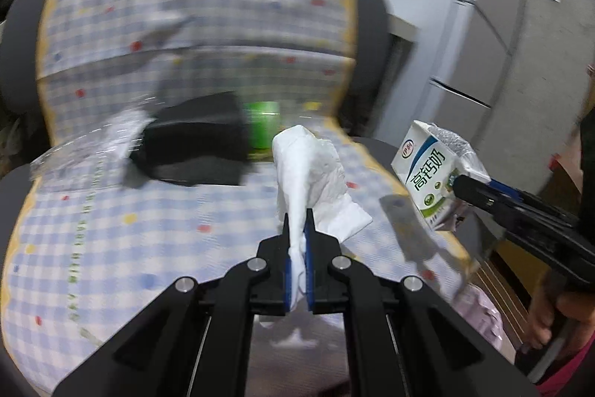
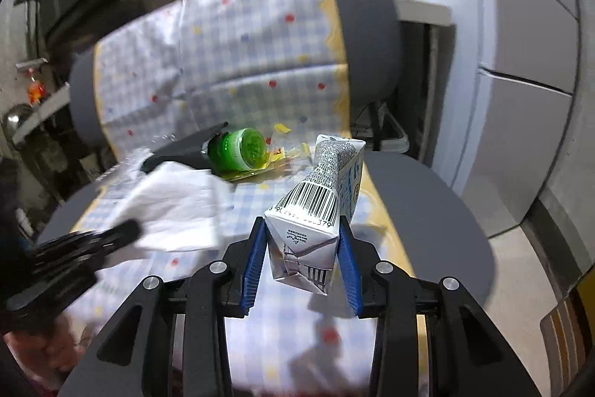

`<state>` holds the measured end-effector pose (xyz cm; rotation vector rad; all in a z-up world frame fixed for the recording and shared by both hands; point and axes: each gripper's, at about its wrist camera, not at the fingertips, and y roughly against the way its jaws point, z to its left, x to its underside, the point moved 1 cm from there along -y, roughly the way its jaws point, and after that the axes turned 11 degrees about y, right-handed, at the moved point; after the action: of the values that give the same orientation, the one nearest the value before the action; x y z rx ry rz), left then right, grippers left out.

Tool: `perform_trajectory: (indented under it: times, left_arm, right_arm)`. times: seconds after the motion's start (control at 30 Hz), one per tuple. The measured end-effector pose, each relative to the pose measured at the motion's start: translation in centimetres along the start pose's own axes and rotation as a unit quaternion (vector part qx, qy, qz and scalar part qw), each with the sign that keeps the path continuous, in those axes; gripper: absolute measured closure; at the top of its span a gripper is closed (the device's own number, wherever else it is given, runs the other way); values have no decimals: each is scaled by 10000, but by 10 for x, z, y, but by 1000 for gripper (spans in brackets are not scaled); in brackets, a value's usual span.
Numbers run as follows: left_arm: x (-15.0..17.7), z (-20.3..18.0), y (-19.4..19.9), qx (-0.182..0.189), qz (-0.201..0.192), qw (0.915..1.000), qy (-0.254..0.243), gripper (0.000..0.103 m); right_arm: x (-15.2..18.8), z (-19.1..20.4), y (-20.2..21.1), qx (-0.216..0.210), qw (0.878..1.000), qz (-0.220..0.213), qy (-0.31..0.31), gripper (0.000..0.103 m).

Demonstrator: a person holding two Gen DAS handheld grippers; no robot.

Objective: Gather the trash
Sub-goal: 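Grasp the white milk carton with the right gripper, then carry the tissue and carton over the bin and open both grippers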

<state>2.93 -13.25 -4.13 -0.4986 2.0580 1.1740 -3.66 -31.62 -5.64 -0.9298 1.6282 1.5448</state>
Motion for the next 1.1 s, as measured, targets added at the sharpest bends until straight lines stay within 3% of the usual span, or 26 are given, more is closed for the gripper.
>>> perform_trajectory:
  times: [0.17,0.37,0.53,0.67,0.73,0.77,1.1]
  left_arm:
    - [27,-67,3,671,130,9962,-535,100]
    - [62,-140,-5,1339,361,9835,-1160,100]
    - [83,-180,-13,1681,538,9732,-1477,100]
    - [92,-194,-19,1748,674,9693,-1594,100]
    - [93,-196,-23,1744,725,9683,-1636,100]
    - [94,-197,-26,1728,751,9678,-1668,100]
    - [112,-204,-40,1668,1115,9619,-1856,100]
  right_arm:
    - [36,-36,66,322,9988,-93,-362,64]
    - [93,-85,128,1228,9886,144,-856,64]
    - [128,-113,145,1697,9779,344,-1175,64]
    - [141,-124,144,1844,9732,420,-1305,62]
    - [146,-129,142,2045,9690,456,-1306,47]
    - [148,-131,143,2093,9680,454,-1311,44]
    - [144,-138,154,2036,9687,94,-1415,44]
